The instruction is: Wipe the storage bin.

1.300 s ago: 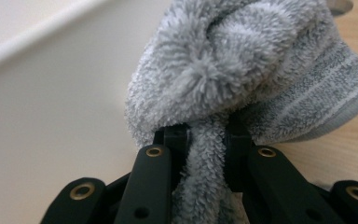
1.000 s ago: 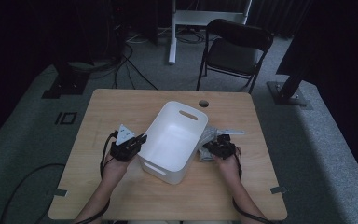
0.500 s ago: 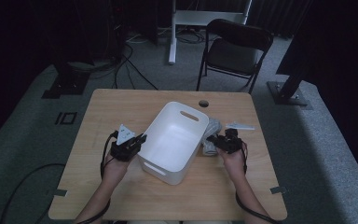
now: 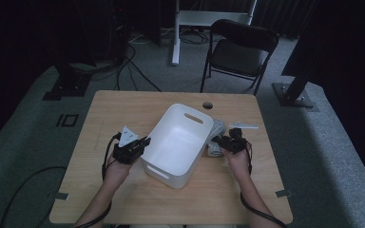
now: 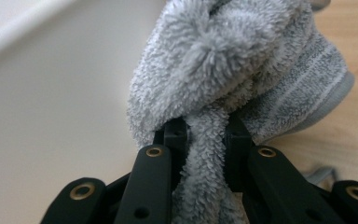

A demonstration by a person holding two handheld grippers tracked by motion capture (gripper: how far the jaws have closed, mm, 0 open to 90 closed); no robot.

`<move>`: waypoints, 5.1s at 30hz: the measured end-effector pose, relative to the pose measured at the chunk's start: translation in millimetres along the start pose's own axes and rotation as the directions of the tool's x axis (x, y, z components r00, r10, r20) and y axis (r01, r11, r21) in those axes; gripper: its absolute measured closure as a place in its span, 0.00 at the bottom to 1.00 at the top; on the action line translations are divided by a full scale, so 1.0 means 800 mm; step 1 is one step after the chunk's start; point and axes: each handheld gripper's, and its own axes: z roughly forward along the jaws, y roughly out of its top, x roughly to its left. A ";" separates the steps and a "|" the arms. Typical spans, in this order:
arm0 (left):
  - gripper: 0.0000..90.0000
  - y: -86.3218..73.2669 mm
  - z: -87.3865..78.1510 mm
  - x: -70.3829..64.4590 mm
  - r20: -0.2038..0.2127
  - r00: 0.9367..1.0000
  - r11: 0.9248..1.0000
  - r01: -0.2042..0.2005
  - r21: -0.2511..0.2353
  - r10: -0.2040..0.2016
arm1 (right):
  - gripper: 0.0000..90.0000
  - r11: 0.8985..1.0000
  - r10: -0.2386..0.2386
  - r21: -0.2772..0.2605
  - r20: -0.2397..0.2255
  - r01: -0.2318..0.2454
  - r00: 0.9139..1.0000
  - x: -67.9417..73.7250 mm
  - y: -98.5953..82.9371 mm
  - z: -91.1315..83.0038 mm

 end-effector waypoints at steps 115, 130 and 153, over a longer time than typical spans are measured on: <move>0.49 0.077 0.052 0.043 0.282 0.959 0.996 -0.008 -0.093 0.034 | 0.85 1.000 -0.003 -0.019 0.026 0.003 1.000 -0.010 -0.053 -0.084; 0.52 0.093 0.095 0.051 0.288 0.953 0.994 -0.070 -0.080 0.090 | 0.85 1.000 0.000 -0.012 0.023 0.000 1.000 -0.013 -0.055 -0.083; 0.57 0.098 0.152 0.067 0.337 0.938 0.997 -0.067 -0.035 0.075 | 0.85 1.000 0.011 -0.016 0.016 -0.011 1.000 -0.018 -0.058 -0.086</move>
